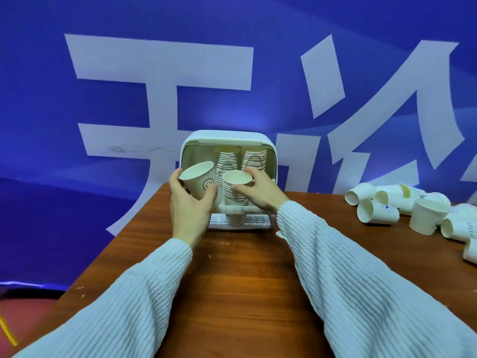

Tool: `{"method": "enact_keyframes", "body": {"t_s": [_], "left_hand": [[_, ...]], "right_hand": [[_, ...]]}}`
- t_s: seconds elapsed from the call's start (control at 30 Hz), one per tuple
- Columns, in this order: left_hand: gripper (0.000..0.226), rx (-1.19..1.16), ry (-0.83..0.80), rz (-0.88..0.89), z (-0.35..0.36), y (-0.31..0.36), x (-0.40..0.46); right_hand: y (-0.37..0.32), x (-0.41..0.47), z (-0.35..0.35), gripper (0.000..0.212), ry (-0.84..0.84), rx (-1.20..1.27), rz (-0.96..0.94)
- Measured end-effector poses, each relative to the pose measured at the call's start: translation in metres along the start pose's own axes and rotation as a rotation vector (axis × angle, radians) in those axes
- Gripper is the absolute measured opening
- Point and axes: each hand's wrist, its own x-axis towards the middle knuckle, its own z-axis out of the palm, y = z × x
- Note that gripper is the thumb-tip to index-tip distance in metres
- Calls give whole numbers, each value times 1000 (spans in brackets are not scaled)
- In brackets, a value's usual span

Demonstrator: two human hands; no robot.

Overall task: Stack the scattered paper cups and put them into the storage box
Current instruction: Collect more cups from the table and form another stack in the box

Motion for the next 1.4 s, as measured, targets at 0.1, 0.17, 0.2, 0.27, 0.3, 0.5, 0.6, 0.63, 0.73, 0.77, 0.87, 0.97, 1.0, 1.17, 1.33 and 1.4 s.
{"method": "enact_keyframes", "body": {"t_s": [0.1, 0.17, 0.2, 0.27, 0.3, 0.5, 0.6, 0.63, 0.73, 0.77, 0.87, 0.97, 1.0, 1.17, 1.33, 1.4], "left_hand": [[88, 23, -36, 14, 6, 2, 10], [87, 19, -46, 43, 13, 10, 19], [83, 7, -44, 55, 18, 15, 25], [79, -2, -47, 75, 31, 26, 38], [81, 17, -66, 85, 37, 30, 44], [77, 423, -342, 152, 64, 20, 51], [66, 480, -382, 68, 62, 2, 46], [64, 511, -379, 68, 60, -3, 44], [57, 612, -351, 86, 58, -8, 38], [56, 630, -354, 72, 59, -6, 38], [59, 741, -361, 73, 66, 5, 38], [58, 746, -202, 306, 77, 12, 12], [55, 684, -159, 410, 83, 13, -2], [57, 503, -411, 584, 146, 12, -71], [58, 469, -684, 517, 186, 1, -125], [61, 506, -787, 548, 188, -4, -132]], "right_hand": [[14, -5, 7, 90, -33, 13, 38], [18, -7, 10, 87, 0, 18, 53], [20, -6, 12, 85, 4, 21, 55], [22, -5, 14, 82, 6, 23, 46], [24, -5, 16, 81, 7, 22, 44], [33, -1, 18, 79, 17, 24, 33], [35, -1, 19, 81, 6, 43, 5], [35, -1, 20, 85, 5, 45, 3], [37, -2, 24, 105, -6, 21, 34], [37, -4, 24, 109, -4, 58, 27], [41, -19, 16, 105, 35, 320, -30], [58, -42, -2, 86, 195, 350, -37], [70, -49, -9, 81, 246, 311, -26], [135, -84, -53, 67, 416, 109, 171], [203, -100, -96, 62, 666, -144, 404], [223, -98, -109, 63, 731, -217, 486]]}}
